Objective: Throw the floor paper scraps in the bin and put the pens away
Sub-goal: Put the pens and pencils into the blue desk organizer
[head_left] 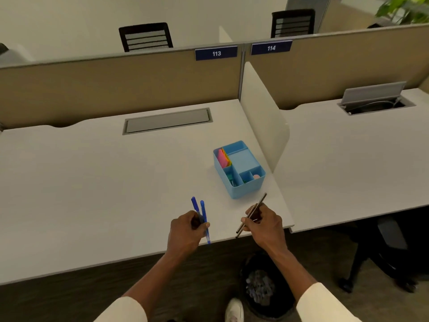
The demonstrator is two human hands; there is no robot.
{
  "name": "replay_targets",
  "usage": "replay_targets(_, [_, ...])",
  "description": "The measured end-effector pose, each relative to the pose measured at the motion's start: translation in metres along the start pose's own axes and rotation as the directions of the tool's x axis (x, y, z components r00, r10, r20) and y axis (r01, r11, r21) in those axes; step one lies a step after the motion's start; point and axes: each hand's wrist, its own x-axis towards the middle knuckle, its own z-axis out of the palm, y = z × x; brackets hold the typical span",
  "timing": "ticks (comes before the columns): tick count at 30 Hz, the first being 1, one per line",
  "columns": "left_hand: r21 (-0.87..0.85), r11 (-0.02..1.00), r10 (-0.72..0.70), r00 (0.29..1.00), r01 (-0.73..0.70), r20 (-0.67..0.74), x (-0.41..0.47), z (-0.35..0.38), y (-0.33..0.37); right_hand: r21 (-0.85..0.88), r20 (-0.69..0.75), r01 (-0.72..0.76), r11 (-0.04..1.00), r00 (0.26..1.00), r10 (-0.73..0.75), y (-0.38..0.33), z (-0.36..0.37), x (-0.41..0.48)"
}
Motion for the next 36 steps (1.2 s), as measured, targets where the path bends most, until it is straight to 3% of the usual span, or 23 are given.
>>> replay_targets(10, [-0.008, 0.999, 0.043, 0.997, -0.043, -0.060, 0.078, -0.009, 0.016, 0.007, -0.101, 0.087, 0.996, 0.991, -0.085, -0.048, -0.003, 0.054])
replay_targets(16, [-0.068, 0.991, 0.113, 0.993, -0.114, -0.025, 0.133, -0.031, 0.017, -0.043, -0.283, 0.193, 0.980, 0.939, -0.197, -0.106, -0.002, 0.108])
replay_targets(23, [-0.075, 0.991, 0.117, 0.992, -0.114, 0.037, 0.195, -0.060, 0.009, -0.207, -0.382, 0.208, 0.956, 0.882, -0.275, -0.153, 0.009, 0.190])
replay_targets(31, [-0.141, 0.985, 0.110, 0.991, -0.099, 0.072, 0.216, -0.063, 0.013, -0.301, -0.284, 0.192, 0.934, 0.917, -0.280, -0.157, 0.027, 0.233])
replay_targets(36, [-0.152, 0.986, 0.081, 0.996, -0.075, 0.039, 0.213, -0.052, 0.022, -0.412, -0.100, 0.206, 0.888, 0.958, -0.269, -0.136, 0.039, 0.251])
